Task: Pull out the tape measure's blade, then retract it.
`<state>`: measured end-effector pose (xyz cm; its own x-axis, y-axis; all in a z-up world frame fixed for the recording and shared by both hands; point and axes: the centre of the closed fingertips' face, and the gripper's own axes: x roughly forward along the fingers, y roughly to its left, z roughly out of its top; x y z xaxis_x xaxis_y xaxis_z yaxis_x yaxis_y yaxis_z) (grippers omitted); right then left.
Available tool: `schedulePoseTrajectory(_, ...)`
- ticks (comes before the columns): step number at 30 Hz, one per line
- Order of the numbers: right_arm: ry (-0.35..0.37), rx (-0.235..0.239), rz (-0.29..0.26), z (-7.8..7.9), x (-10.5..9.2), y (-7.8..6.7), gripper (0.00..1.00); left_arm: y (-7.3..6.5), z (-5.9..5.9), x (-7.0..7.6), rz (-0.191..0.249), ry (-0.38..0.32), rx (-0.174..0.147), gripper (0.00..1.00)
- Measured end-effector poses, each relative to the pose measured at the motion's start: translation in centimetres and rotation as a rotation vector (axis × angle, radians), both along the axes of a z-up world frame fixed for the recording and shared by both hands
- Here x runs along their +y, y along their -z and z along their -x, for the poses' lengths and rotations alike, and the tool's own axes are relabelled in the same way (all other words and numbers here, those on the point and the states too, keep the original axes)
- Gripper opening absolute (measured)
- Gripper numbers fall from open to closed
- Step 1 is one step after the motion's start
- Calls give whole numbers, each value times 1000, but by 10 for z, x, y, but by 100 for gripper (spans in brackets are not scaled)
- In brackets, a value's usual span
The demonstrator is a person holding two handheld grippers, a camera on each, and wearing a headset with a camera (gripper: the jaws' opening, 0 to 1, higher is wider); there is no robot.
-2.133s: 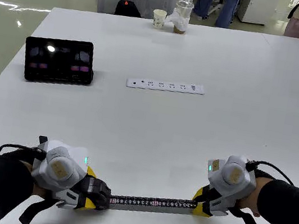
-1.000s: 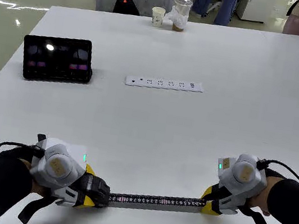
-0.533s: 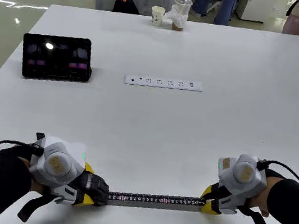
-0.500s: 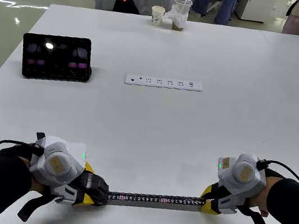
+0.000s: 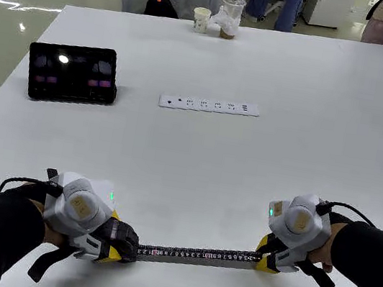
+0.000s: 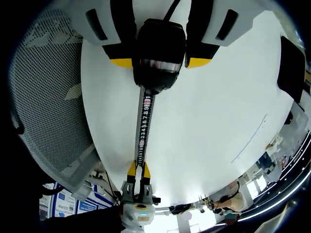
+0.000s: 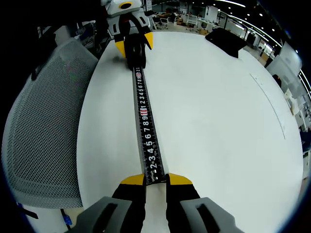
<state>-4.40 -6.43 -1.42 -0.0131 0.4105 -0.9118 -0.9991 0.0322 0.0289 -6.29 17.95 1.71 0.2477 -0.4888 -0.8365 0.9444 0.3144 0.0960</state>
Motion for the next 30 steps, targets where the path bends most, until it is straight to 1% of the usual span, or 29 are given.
schedulePoseTrajectory(6, 17, 2, -8, 0, 1, 0, 13, 1, 3, 2, -16, 2, 3, 33)
schedulePoseTrajectory(8, 16, -1, -11, 0, 1, 0, 13, 2, 4, 5, -27, 4, 5, 33)
schedulePoseTrajectory(9, 20, 1, -12, 0, 1, 0, 13, 3, 4, 8, -38, 3, 6, 33)
schedulePoseTrajectory(10, -8, -8, -14, 1, 1, 0, 13, 5, 6, 13, -62, -2, 20, 33)
schedulePoseTrajectory(11, -36, -18, -17, 1, 1, 1, 13, 7, 6, 17, -77, -4, 26, 33)
schedulePoseTrajectory(13, -24, -12, -20, 2, 1, 0, 13, 9, 8, 23, -91, -4, 38, 33)
schedulePoseTrajectory(14, -22, -12, -20, 3, 1, 0, 13, 9, 10, 25, -92, -2, 45, 33)
schedulePoseTrajectory(15, -37, -15, -18, 4, 1, 0, 14, 8, 10, 27, -90, -3, 45, 35)
schedulePoseTrajectory(16, -54, -17, -15, 5, 0, 0, 15, 9, 11, 29, -91, -7, 52, 36)
schedulePoseTrajectory(17, -89, -30, -8, 6, 0, 0, 16, 8, 11, 32, -93, -9, 55, 36)
schedulePoseTrajectory(19, -79, -27, -8, 6, 0, 0, 16, 8, 12, 35, -95, -11, 60, 36)
schedulePoseTrajectory(23, -92, -21, 7, 7, 0, 0, 18, 2, 11, 37, -72, -27, 61, 39)
schedulePoseTrajectory(26, -119, -28, 29, 9, -3, 0, 19, -2, 10, 39, -66, -32, 55, 40)
schedulePoseTrajectory(30, -109, -34, 31, 10, -7, -3, 21, -10, 10, 41, -38, -46, 50, 45)
